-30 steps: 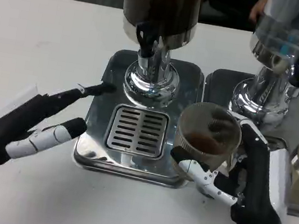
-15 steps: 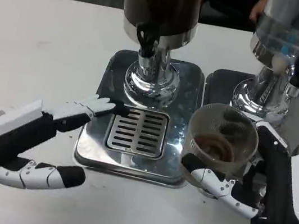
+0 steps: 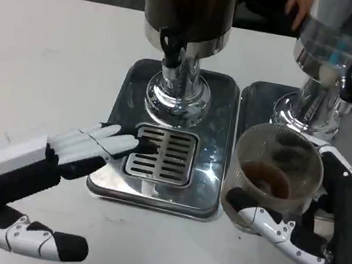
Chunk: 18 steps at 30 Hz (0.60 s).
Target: Grasp the cup under the faucet to collect the drink, then remove the cup.
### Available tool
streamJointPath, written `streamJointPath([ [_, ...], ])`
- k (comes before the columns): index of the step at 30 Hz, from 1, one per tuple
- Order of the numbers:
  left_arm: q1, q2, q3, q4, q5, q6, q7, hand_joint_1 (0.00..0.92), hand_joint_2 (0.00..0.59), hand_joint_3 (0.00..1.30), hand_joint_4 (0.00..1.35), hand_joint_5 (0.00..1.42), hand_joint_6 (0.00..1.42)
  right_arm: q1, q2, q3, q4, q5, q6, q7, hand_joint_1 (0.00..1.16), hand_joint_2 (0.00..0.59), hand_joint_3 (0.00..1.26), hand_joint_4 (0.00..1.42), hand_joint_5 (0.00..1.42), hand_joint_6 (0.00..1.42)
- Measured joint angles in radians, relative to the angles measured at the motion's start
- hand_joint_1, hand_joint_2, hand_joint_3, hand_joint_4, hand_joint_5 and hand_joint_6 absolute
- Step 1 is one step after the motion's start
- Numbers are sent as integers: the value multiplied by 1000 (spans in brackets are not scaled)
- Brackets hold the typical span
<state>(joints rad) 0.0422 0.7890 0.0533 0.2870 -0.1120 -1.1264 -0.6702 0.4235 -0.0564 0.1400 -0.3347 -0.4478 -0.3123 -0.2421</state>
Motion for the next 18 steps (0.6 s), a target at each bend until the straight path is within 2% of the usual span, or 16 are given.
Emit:
streamJointPath([
  [5, 42, 33, 0, -78, -48, -1, 0, 0, 127, 55, 0, 0, 0, 36, -1, -9, -38, 5, 0, 25, 1060, 127, 945, 989, 1130, 1379],
  [18, 111, 97, 3, -166, -121, -1, -10, 0, 126, 55, 0, 0, 0, 140, -11, -54, -132, 26, 0, 63, 1060, 127, 946, 997, 1130, 1379],
])
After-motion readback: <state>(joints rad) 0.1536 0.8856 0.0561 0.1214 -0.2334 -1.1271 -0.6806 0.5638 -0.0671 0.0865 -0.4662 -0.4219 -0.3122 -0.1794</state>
